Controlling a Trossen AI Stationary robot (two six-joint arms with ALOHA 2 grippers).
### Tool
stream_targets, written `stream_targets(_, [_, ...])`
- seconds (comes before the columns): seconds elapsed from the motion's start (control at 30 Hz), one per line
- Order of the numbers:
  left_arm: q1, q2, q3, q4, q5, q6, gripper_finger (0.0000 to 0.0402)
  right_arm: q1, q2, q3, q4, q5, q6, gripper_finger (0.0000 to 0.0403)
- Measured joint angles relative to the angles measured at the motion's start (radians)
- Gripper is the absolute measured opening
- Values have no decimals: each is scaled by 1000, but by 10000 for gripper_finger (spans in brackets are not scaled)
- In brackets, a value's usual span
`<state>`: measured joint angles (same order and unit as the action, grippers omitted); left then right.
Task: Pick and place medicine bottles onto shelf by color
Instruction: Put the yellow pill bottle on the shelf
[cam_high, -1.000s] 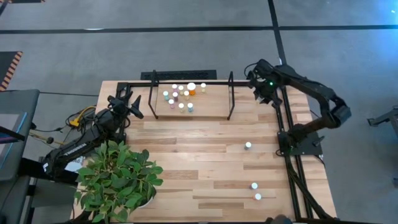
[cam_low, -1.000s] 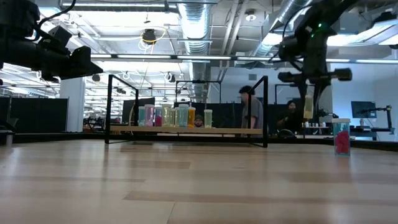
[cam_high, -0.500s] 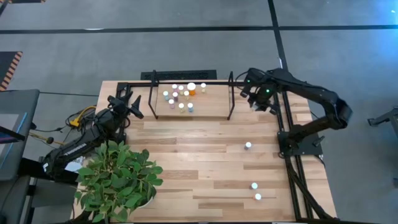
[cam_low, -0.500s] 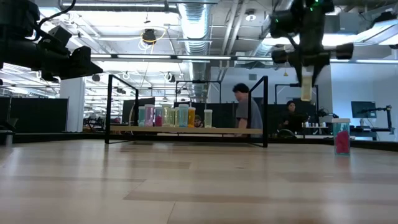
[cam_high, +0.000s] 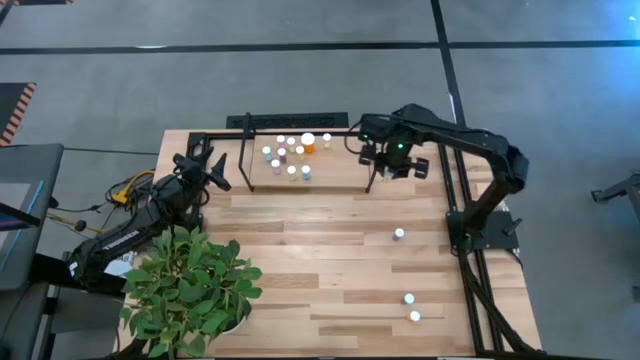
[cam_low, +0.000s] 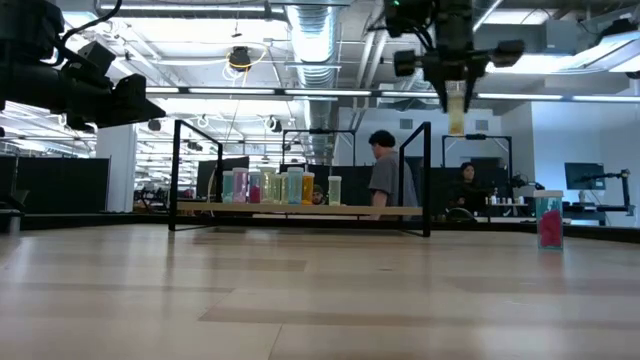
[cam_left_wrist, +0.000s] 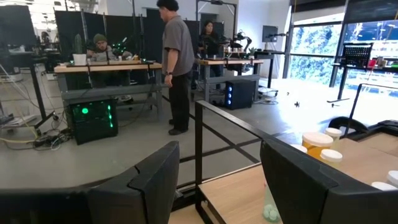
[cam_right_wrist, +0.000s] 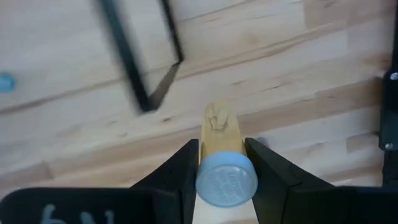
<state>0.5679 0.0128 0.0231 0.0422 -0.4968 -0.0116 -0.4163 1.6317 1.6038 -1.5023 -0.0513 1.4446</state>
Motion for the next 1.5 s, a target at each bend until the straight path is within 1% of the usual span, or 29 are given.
stream_targets(0.17, [0,0,0,0,0,0,214,57,81,147,-20,3,-13,139])
stream_targets(0.27, [0,0,0,0,0,0,214,81,137,224,-34,34,0,139])
stream_targets(0.4, [0,0,0,0,0,0,214,87,237,333,-71,55,16,142])
stream_targets(0.7, [0,0,0,0,0,0,214,43,418,548,-69,53,-93,144])
stream_targets(0.9, [0,0,0,0,0,0,214,-30,525,633,-68,57,-170,143])
stream_targets(1.03, [0,0,0,0,0,0,214,-81,596,662,-63,45,-171,144])
stream_targets(1.1, [0,0,0,0,0,0,214,-98,625,676,-60,10,-133,146])
stream_targets(1.2, [0,0,0,0,0,0,214,-119,658,697,-56,-25,3,146])
stream_targets(1.3, [0,0,0,0,0,0,214,-126,683,721,-45,-36,162,143])
stream_targets(1.5, [0,0,0,0,0,0,214,-135,679,726,24,-28,469,140])
